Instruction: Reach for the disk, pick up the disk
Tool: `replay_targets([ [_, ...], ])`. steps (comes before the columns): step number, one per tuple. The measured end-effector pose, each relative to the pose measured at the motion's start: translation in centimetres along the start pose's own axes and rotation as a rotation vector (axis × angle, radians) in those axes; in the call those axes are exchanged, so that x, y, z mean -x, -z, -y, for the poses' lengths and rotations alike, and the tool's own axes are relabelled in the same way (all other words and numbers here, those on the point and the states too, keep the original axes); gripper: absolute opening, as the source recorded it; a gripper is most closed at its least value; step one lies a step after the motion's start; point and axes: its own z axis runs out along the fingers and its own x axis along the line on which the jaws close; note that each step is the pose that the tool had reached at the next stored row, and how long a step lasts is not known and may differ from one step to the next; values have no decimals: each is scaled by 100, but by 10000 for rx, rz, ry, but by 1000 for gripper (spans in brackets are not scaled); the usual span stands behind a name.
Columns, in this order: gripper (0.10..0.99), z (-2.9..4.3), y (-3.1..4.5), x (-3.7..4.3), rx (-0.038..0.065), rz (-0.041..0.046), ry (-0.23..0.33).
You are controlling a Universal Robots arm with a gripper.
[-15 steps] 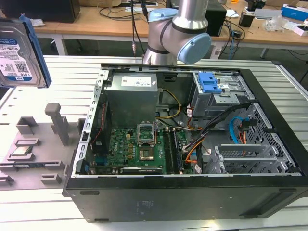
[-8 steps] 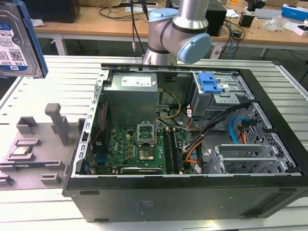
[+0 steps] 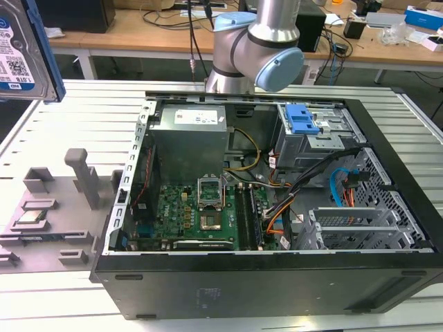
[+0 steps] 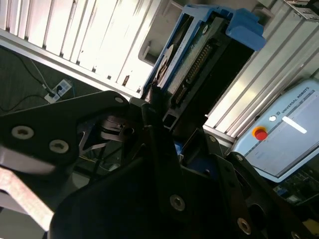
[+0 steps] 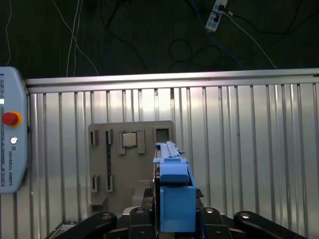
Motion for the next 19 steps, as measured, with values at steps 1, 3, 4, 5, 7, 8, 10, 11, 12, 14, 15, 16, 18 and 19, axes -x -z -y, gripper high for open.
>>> replay_targets([
  [1,365,0,0,0,0,0,0],
  [3,365,1,0,0,0,0,-1],
  [4,365,8,0,0,0,0,2],
  [5,365,18,1,0,0,0,3],
  [7,365,46,2,2,-1,0,0],
  [8,365,80,3,3,0,0,0],
  [10,365,142,7,5,1,-1,0],
  [11,365,186,8,7,0,0,0],
  [12,365,249,10,9,-1,1,1],
  [14,365,315,15,11,1,-1,0],
  [15,365,384,17,14,0,0,0],
  [16,365,436,19,16,-1,0,0],
  [18,365,555,25,20,1,-1,2],
  [19,365,616,27,22,0,0,0],
])
